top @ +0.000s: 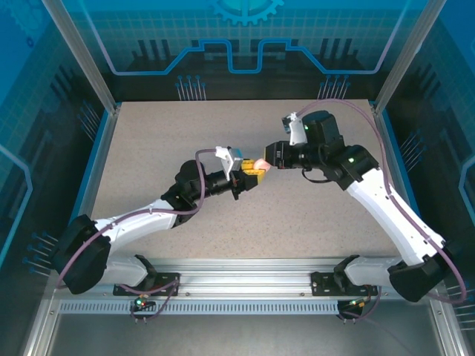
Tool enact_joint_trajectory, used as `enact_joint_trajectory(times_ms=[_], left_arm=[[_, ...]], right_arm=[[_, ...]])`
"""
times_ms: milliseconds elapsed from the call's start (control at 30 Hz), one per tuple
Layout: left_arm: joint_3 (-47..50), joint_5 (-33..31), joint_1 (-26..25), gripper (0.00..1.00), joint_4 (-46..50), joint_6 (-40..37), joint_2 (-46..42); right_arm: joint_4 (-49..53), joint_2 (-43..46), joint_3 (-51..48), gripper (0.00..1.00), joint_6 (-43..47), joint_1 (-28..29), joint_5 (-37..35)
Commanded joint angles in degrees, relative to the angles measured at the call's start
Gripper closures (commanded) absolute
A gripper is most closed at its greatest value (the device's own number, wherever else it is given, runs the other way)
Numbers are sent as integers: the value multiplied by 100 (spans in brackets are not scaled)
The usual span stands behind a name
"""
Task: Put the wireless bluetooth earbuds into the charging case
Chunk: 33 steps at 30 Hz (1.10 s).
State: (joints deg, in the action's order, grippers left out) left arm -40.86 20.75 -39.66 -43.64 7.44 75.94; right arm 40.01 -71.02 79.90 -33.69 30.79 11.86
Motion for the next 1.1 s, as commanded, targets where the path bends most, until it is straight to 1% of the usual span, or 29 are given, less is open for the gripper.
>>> enact_joint_trajectory(times_ms=[0,33,200,300,500,700,800,1067], left_arm=[[-255,-272,73,100,-163,32,35],[-232,-289,79,100,-139,47,34],[-153,-527,77,100,36,180,43],[-115,-751,71,100,164,368,102],[-18,-1212,30,100,189,796,452],[-27,-1748,7,100,192,1418,1018],[-141,-1914,3,100,200,1752,1393],[-907,-1933,-15,100,236,2596,2599]], right_arm=[[161,365,-135,73,-98,-194,-203],[142,422,-188,71,-102,-262,-204],[52,680,-662,53,-155,-500,-375],[-28,864,-1185,46,-190,-666,-580],[-287,1154,-2288,43,-226,-942,-997],[-480,1348,-3226,41,-295,-1236,-1091],[-564,1483,-3520,40,-305,-1400,-1019],[-565,1644,-3692,40,-192,-1770,-836]])
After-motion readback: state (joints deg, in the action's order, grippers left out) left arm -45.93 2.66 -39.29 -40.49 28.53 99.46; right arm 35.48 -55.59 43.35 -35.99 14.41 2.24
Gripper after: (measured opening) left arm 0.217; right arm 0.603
